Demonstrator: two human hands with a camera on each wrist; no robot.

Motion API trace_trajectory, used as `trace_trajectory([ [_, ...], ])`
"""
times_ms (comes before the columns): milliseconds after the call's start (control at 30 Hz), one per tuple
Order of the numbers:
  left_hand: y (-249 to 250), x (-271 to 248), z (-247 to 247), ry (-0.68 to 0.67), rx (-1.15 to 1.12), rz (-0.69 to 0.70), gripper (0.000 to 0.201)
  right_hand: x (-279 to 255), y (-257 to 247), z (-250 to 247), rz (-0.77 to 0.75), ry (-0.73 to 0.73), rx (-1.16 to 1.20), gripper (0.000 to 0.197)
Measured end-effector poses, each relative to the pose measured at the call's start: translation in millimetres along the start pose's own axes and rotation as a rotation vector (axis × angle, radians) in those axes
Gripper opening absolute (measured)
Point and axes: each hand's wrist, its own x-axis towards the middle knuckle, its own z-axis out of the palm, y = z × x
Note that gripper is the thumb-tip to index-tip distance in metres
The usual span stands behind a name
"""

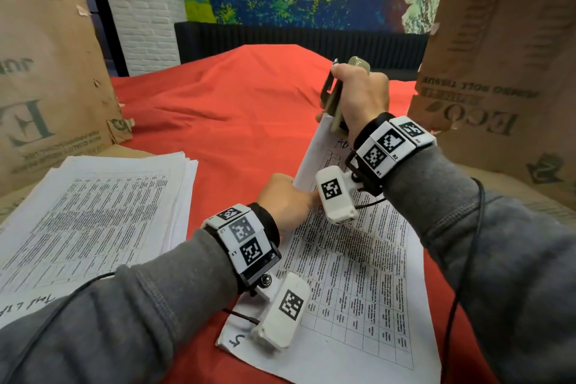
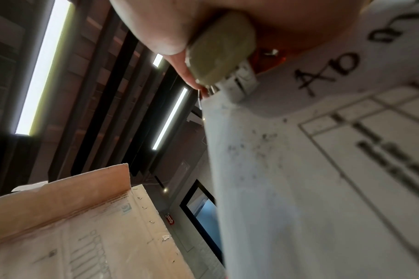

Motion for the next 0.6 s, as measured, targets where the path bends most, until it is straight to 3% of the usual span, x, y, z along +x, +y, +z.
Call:
trace_trajectory([
  [300,3.8,-4.2,4.1,0.049,0.118,0.018,0.05,-5.4,-7.8,4.6,0.032,0.04,0.003,0.03],
  [600,2.1,-3.6,5.6,0.057,0.079,0.023,0.051,-7.3,-9.2,1.4,0.055,0.049,-0.007,0.023],
])
